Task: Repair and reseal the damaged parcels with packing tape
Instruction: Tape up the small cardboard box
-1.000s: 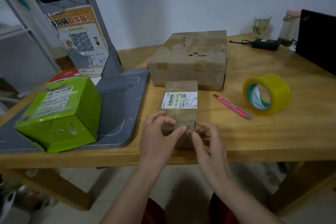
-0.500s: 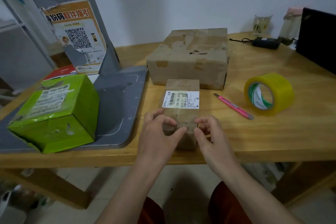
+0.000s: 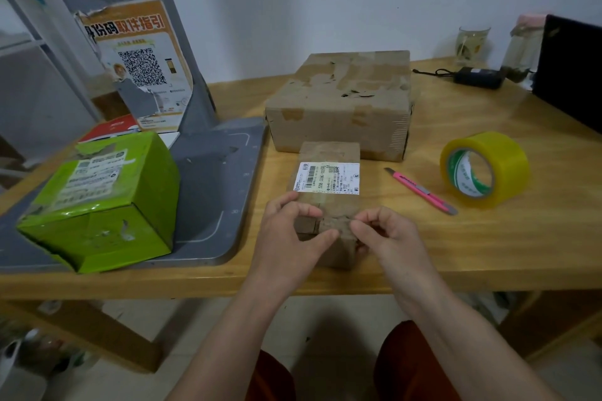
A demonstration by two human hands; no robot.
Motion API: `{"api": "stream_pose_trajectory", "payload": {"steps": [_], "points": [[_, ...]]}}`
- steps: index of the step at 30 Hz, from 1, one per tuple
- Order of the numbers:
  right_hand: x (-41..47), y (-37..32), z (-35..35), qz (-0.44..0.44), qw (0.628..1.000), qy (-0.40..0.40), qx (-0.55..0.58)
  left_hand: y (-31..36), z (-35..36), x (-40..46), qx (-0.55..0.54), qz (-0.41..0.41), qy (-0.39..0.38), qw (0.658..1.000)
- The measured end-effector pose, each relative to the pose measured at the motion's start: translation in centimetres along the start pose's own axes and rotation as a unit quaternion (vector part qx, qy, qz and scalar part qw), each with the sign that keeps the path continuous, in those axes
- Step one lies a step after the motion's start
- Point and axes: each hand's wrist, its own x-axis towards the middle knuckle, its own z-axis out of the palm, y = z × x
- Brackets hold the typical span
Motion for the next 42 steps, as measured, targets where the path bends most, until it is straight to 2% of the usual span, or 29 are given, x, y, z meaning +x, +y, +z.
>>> {"api": "stream_pose_trajectory", "payload": {"steps": [3, 8, 12, 16, 21, 25, 29, 33, 37, 42], "points": [[-0.3, 0.1, -0.2, -0.002, 1.000, -0.012, 0.026, 0.0, 0.0, 0.0, 0.009, 0.017, -0.012, 1.000], [-0.4, 0.1, -0.6, 0.005, 0.998, -0.047, 0.034, -0.2, -0.4, 0.2, -0.056, 0.030, -0.009, 0.998], [-0.3, 0.2, -0.8, 0.005, 0.999, -0.012, 0.030, -0.5, -0.5, 0.1, -0.056, 0.055, -0.018, 0.997], [0.6, -0.3, -1.2, -0.050, 0.998, 0.012, -0.048, -1.3, -0.4, 0.3, -0.028, 0.139, 0.000, 0.990], [1.9, -1.7, -1.5, -0.079, 0.984, -0.055, -0.149, -2.7, 0.0, 0.3, -0.025, 0.250, 0.037, 0.967], [2.9, -2.8, -1.8, -0.077, 0.966, -0.091, -0.228, -3.1, 0.1, 0.4, -0.059, 0.286, 0.033, 0.956], [3.7, -4.4, -1.3, -0.081, 0.935, -0.143, -0.313, -3.5, 0.3, 0.4, -0.060, 0.311, 0.045, 0.948], [4.9, -6.2, -0.6, -0.057, 0.880, -0.189, -0.431, -3.4, 0.4, 0.3, -0.061, 0.330, 0.052, 0.940], [5.9, -7.7, 0.3, 0.007, 0.835, -0.258, -0.487, -3.5, 0.5, 0.2, -0.070, 0.331, 0.060, 0.939], [5.9, -9.0, 1.2, 0.019, 0.773, -0.296, -0.561, -3.6, 0.6, 0.2, -0.060, 0.332, 0.068, 0.939]]}}
